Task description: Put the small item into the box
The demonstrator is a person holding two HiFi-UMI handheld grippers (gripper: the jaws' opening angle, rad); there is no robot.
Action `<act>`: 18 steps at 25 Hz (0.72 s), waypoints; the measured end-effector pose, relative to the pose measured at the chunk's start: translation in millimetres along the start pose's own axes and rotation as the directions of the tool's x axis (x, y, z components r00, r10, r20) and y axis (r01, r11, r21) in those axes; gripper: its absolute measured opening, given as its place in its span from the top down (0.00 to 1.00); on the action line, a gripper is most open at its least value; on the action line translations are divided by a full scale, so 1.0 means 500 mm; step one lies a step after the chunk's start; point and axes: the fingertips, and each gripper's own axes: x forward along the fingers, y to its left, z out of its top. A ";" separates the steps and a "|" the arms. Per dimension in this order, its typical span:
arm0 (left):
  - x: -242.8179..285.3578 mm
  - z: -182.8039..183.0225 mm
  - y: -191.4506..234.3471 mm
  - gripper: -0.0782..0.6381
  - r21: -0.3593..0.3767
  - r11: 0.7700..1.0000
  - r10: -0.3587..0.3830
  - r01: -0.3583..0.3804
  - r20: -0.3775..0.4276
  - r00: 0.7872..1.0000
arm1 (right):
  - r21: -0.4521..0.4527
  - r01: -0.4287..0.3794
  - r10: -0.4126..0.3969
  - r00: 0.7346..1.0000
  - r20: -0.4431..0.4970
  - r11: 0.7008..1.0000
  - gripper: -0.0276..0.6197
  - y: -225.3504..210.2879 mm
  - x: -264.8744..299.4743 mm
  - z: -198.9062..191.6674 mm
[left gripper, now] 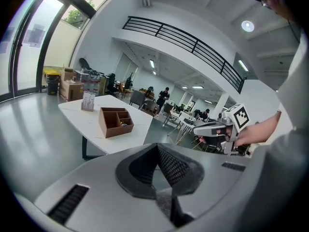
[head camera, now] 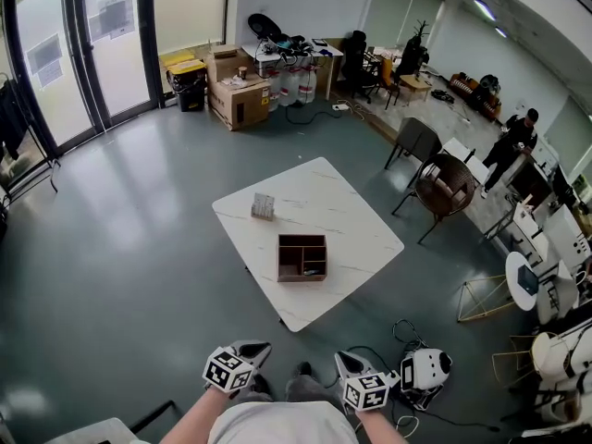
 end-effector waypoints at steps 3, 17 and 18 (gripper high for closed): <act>0.008 0.004 -0.003 0.87 0.020 1.000 -0.001 0.001 0.004 1.000 | -0.014 0.010 -0.010 1.000 0.006 1.000 0.91 -0.012 -0.007 0.001; 0.053 0.089 -0.030 0.87 0.054 0.996 0.061 -0.065 0.070 0.996 | -0.039 -0.003 0.006 0.996 0.091 0.999 0.91 -0.142 -0.011 0.072; 0.057 0.091 -0.030 0.87 0.052 0.996 0.066 -0.070 0.069 0.995 | -0.041 -0.016 0.019 0.995 0.093 0.999 0.91 -0.144 -0.008 0.076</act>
